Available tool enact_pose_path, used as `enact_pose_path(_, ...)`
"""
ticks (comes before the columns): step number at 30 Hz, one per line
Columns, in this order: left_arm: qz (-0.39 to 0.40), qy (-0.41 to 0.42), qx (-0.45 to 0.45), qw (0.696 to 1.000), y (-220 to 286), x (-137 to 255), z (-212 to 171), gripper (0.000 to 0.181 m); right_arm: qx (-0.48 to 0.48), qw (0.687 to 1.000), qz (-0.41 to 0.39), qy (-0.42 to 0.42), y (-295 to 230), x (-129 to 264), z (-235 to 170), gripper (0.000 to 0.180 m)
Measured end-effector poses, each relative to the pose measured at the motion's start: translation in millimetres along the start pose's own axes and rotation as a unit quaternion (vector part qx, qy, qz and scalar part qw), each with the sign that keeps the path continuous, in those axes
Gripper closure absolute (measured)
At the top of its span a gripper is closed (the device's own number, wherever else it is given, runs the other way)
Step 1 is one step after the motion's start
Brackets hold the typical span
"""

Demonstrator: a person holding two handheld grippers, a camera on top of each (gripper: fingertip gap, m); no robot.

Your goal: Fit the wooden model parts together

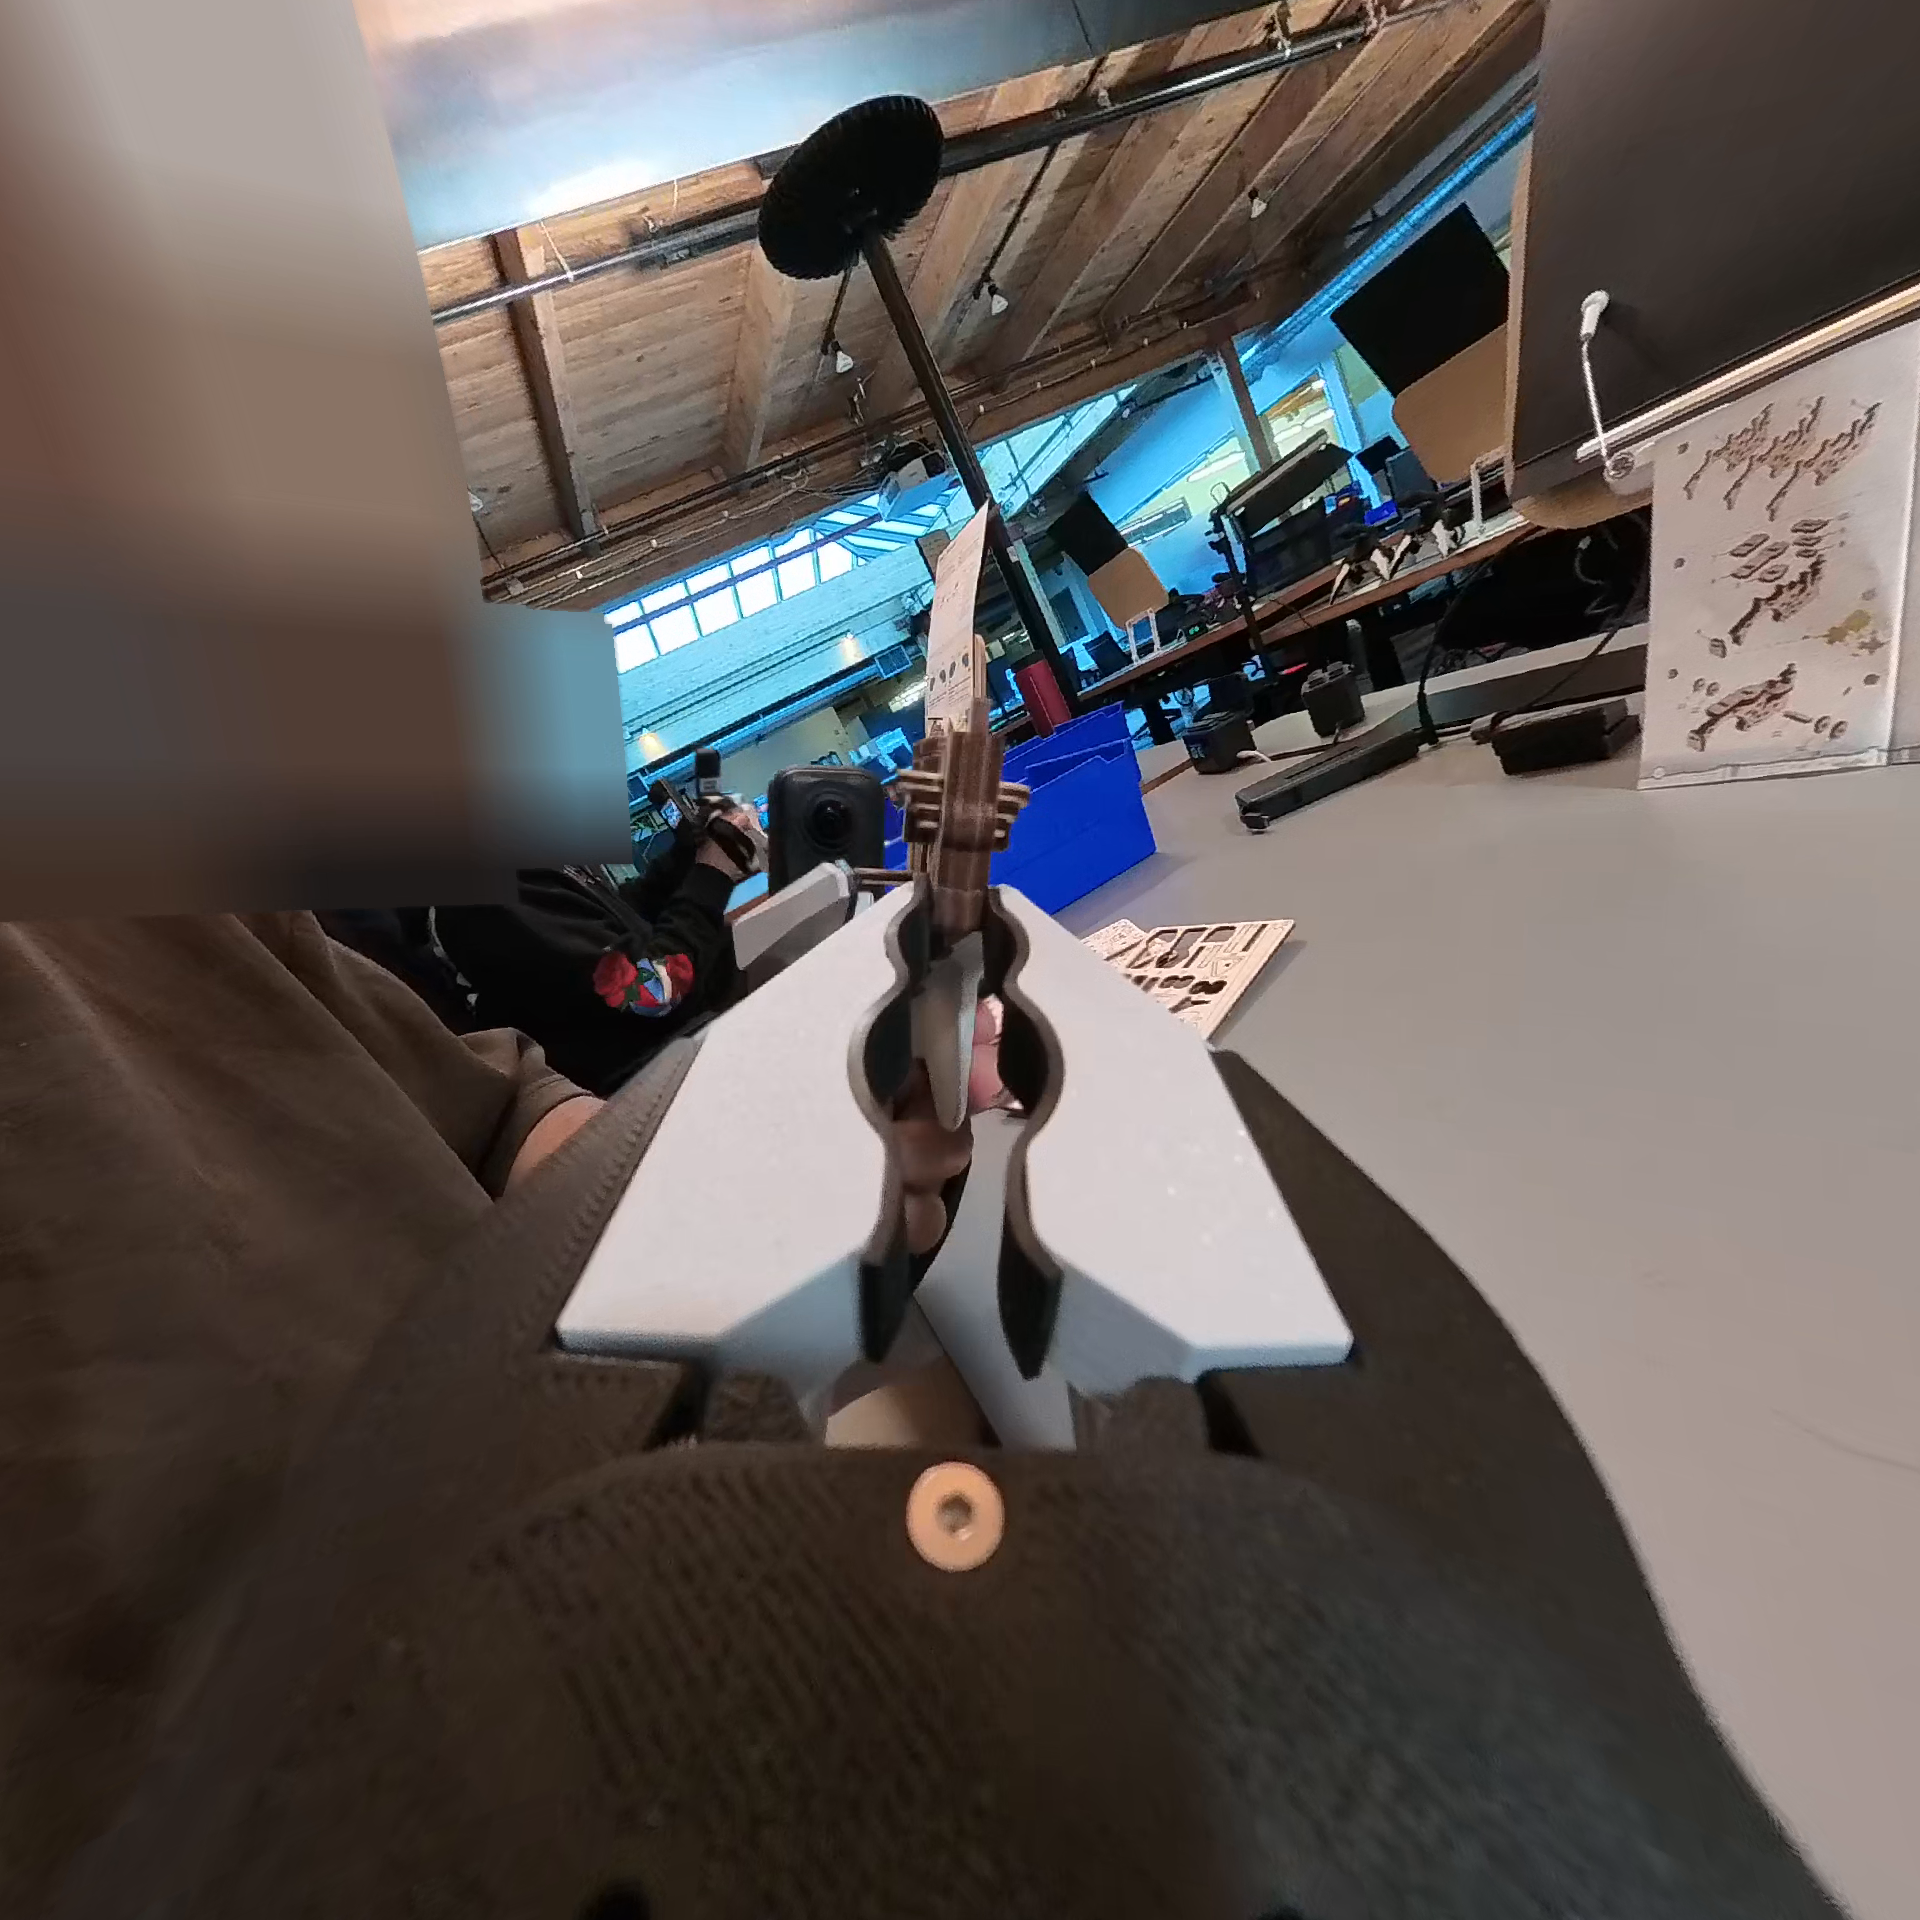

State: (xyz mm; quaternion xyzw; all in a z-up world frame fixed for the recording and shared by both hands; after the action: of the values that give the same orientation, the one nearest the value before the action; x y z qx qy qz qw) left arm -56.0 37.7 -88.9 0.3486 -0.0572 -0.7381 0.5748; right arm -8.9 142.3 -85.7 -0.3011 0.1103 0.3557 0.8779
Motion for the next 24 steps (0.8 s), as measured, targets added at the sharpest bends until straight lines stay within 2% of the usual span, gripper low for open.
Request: enact_pose_path(24,0.004,0.023,0.041,0.999,-2.6,1.4,-3.4,0.157,-0.037,0.999,0.001,0.007,3.4,0.2,-2.1,0.173)
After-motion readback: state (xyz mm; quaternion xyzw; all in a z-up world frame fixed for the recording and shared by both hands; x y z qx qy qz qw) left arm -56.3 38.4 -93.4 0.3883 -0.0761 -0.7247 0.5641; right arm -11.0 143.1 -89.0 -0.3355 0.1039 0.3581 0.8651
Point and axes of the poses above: each gripper's, where its closed fingertips meet, x back along the fingers, z out of its top, y = z × x across the jaws, the point moved 6 cm from there along x, back along the fingers, and after that the axes turned 10 degrees about y, right-handed, at the moved point
